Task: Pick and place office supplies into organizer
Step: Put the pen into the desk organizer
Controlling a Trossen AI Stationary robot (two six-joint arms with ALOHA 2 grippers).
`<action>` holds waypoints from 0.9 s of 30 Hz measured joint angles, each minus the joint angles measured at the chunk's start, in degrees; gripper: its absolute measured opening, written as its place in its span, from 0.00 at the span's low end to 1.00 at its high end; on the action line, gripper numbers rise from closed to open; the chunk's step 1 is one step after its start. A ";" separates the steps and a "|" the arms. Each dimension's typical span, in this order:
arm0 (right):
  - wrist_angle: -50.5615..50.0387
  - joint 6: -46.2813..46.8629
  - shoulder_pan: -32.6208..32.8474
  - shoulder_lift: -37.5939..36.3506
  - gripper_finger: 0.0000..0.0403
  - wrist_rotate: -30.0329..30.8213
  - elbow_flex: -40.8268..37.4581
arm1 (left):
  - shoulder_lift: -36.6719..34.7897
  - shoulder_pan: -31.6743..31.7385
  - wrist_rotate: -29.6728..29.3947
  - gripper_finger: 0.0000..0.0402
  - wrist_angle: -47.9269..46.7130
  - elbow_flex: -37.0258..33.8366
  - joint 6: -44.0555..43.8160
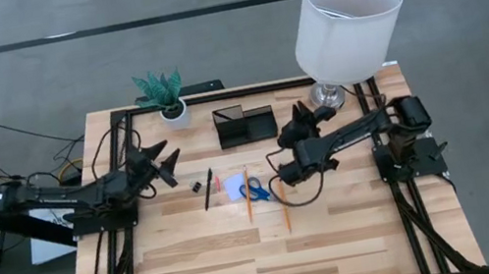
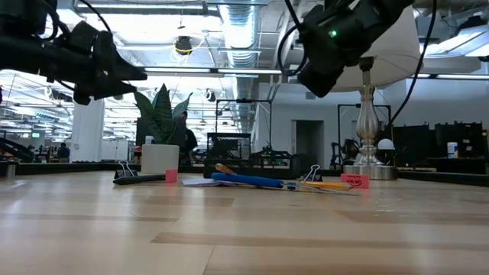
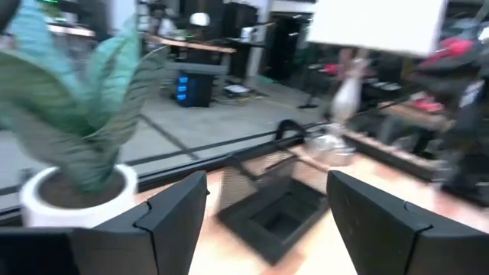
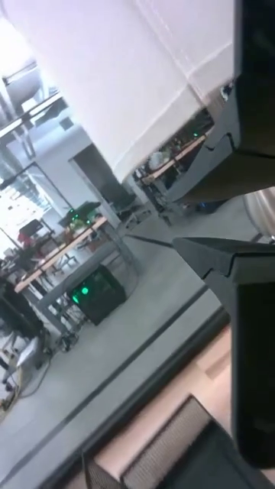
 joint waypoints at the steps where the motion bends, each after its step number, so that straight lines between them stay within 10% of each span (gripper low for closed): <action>1: 0.02 -0.02 -0.20 -0.52 0.19 0.10 0.00 | 1.60 -0.36 -2.30 0.66 0.60 0.00 0.00; 13: 0.02 -1.50 3.21 -8.14 0.19 1.23 0.00 | 12.04 -0.97 -6.15 0.66 7.68 0.02 -3.73; 23: 0.01 -10.94 16.54 -16.35 0.19 -1.72 0.00 | 12.03 -0.94 22.06 0.66 5.36 1.95 -7.08; 27: 0.00 -14.54 21.50 -18.58 0.19 -3.37 0.00 | 13.47 -1.22 22.50 0.66 -6.14 7.61 -9.81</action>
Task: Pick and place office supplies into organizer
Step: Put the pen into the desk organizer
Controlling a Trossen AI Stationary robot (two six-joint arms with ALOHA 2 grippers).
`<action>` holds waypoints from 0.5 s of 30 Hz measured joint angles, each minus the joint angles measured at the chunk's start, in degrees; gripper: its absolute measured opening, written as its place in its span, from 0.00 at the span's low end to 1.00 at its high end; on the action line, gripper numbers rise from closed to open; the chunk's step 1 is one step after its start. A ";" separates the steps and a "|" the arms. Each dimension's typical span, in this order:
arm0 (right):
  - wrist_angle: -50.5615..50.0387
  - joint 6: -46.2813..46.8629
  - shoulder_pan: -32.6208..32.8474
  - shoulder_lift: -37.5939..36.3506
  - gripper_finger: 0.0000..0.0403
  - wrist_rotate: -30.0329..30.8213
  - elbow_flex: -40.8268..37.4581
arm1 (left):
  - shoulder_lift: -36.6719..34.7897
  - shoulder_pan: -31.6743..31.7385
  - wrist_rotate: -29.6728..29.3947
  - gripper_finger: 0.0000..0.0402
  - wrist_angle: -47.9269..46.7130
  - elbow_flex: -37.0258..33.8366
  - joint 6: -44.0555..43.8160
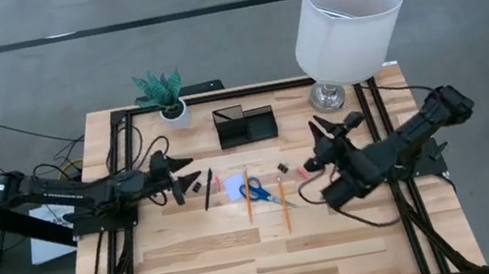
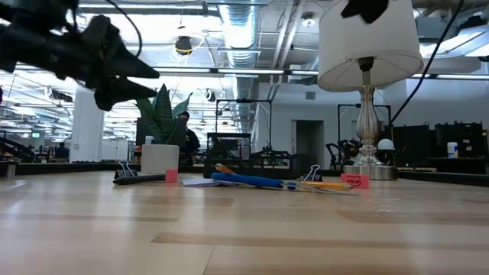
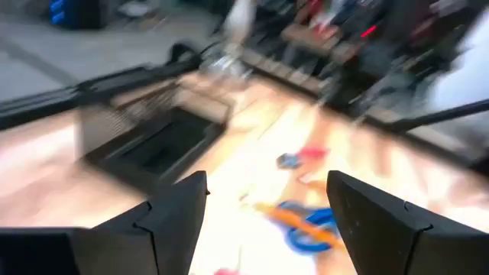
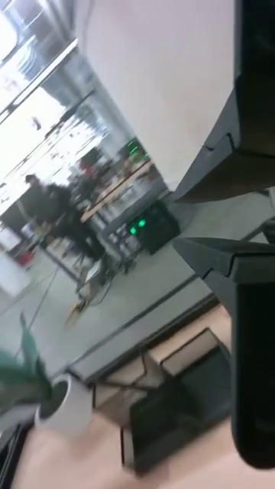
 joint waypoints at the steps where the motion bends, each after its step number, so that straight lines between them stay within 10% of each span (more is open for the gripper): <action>1: 0.02 -0.44 1.06 -0.33 0.19 -0.11 0.00 | 1.00 -0.40 -1.64 0.66 -3.22 1.44 -0.25; 10: -0.01 -1.73 5.26 -1.01 0.19 -0.27 -0.02 | 15.23 -8.87 -22.06 0.66 -6.25 9.28 -2.94; 15: -0.02 -3.04 5.37 -0.57 0.19 -0.31 -0.07 | 20.45 -9.86 -24.05 0.66 -6.52 10.58 -8.00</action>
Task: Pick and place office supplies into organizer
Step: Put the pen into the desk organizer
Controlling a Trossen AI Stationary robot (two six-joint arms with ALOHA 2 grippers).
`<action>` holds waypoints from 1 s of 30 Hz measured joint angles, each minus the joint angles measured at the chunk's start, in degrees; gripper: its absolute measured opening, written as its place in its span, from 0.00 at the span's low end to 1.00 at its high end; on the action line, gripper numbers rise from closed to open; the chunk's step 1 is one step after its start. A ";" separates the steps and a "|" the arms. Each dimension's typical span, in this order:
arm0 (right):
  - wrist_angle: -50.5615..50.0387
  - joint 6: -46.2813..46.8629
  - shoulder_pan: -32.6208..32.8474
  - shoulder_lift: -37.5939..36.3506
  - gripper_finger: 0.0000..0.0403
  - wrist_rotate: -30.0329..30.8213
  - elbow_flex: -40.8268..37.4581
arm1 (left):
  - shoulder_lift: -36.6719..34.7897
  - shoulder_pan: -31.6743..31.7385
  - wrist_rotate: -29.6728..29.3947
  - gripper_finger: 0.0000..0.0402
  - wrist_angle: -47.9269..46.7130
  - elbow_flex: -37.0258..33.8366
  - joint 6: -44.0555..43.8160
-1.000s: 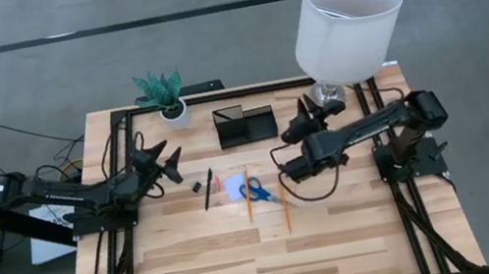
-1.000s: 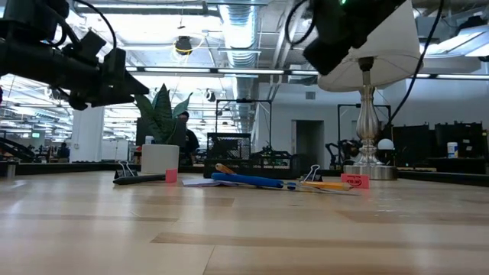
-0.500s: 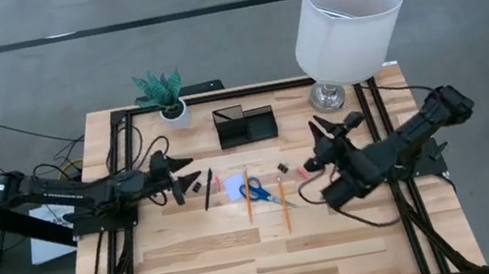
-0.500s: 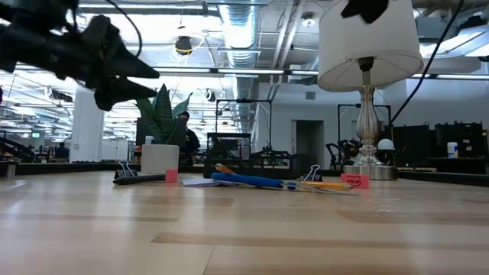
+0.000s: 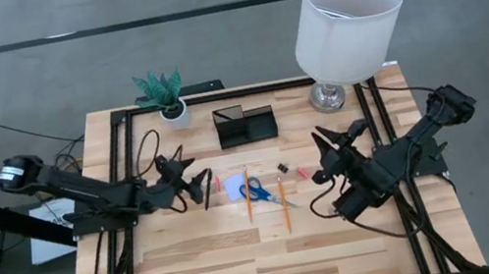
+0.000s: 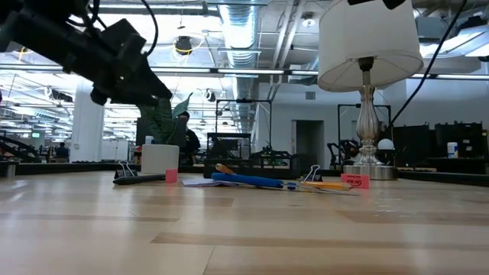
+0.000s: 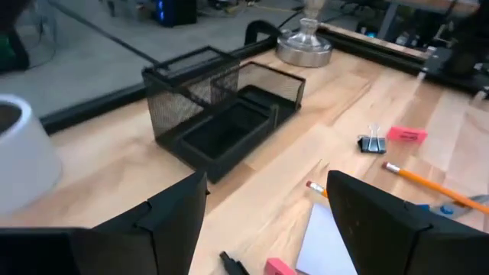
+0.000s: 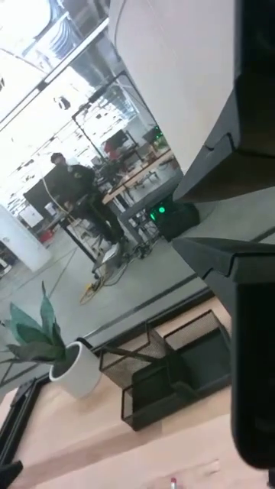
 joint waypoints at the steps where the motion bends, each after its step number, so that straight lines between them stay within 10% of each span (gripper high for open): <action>1: 0.03 -0.03 0.00 0.00 0.19 0.04 0.00 | 0.73 0.07 -0.17 0.66 0.05 0.04 -1.44; 21: 0.04 -0.97 -0.93 0.02 0.19 0.07 0.00 | 13.50 -0.61 -4.23 0.66 3.74 1.59 -15.90; 30: 0.02 -0.93 -3.54 0.02 0.19 -0.07 0.00 | 13.50 -7.82 -5.21 0.66 -10.31 8.80 -20.37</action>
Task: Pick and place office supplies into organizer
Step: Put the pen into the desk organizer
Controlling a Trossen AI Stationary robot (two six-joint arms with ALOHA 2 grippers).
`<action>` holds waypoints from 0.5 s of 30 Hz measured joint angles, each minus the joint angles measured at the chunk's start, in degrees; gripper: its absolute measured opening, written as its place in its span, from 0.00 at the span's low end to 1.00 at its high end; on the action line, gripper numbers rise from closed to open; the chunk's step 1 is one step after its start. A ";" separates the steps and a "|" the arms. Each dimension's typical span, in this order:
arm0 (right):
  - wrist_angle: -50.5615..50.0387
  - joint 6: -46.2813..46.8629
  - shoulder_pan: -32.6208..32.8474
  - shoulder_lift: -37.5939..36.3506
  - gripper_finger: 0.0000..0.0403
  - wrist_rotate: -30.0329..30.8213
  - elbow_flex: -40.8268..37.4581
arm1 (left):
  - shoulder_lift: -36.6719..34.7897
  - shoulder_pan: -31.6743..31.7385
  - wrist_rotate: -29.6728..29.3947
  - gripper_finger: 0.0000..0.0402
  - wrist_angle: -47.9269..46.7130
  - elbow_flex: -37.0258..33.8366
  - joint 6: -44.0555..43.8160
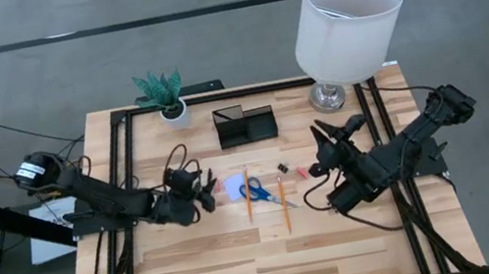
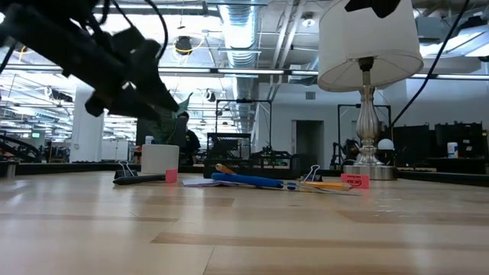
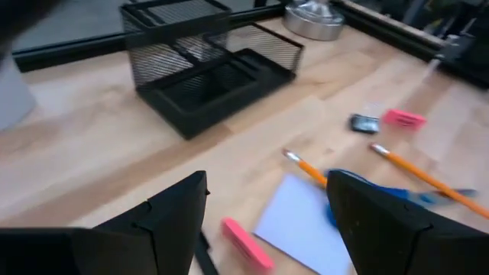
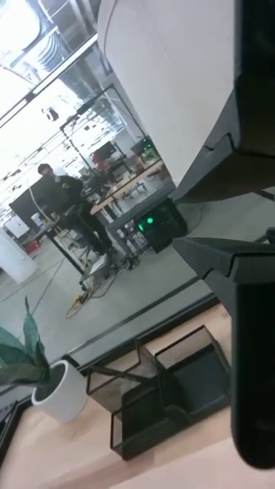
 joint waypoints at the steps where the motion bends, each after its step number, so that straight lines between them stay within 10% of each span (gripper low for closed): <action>1: 0.02 0.00 -0.09 0.00 0.19 0.00 0.00 | 0.01 -1.43 -0.78 0.66 -0.32 0.18 -1.36; 15: 0.00 0.57 0.67 0.01 0.19 -0.09 0.02 | 12.71 -15.72 -13.68 0.66 1.30 3.74 -18.92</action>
